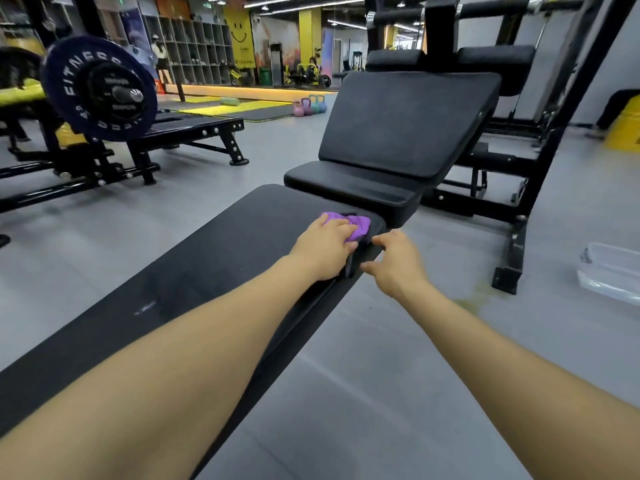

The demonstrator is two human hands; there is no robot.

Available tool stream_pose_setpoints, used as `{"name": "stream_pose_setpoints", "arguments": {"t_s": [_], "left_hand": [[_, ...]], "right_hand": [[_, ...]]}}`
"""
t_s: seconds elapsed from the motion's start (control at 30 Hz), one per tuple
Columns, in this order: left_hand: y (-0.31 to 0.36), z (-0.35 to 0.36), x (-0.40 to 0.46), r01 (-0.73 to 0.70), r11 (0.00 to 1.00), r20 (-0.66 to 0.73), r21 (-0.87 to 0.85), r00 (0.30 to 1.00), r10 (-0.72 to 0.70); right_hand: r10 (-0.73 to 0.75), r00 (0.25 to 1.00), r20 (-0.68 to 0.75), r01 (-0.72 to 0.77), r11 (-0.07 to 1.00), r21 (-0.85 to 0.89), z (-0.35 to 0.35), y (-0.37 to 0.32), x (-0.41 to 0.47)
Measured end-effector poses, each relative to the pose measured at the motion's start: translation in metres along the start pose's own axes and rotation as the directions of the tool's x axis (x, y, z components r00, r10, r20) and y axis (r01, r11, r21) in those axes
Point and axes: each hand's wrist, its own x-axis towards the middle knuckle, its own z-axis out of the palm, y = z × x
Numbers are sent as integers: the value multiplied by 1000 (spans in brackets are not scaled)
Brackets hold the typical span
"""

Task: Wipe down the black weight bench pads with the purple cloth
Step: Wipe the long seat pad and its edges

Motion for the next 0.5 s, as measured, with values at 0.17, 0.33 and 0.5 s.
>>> {"name": "stream_pose_setpoints", "arguments": {"t_s": [0.17, 0.33, 0.5], "left_hand": [[0, -8, -56, -82, 997, 18, 3, 997, 82], [-4, -17, -103, -111, 994, 24, 12, 994, 111], [-16, -24, -146, -26, 990, 61, -137, 998, 35]], "right_hand": [[66, 996, 62, -63, 997, -47, -3, -18, -24], [79, 984, 161, -56, 988, -144, 1, -41, -61], [99, 962, 253, -76, 992, -101, -2, -70, -89]]}}
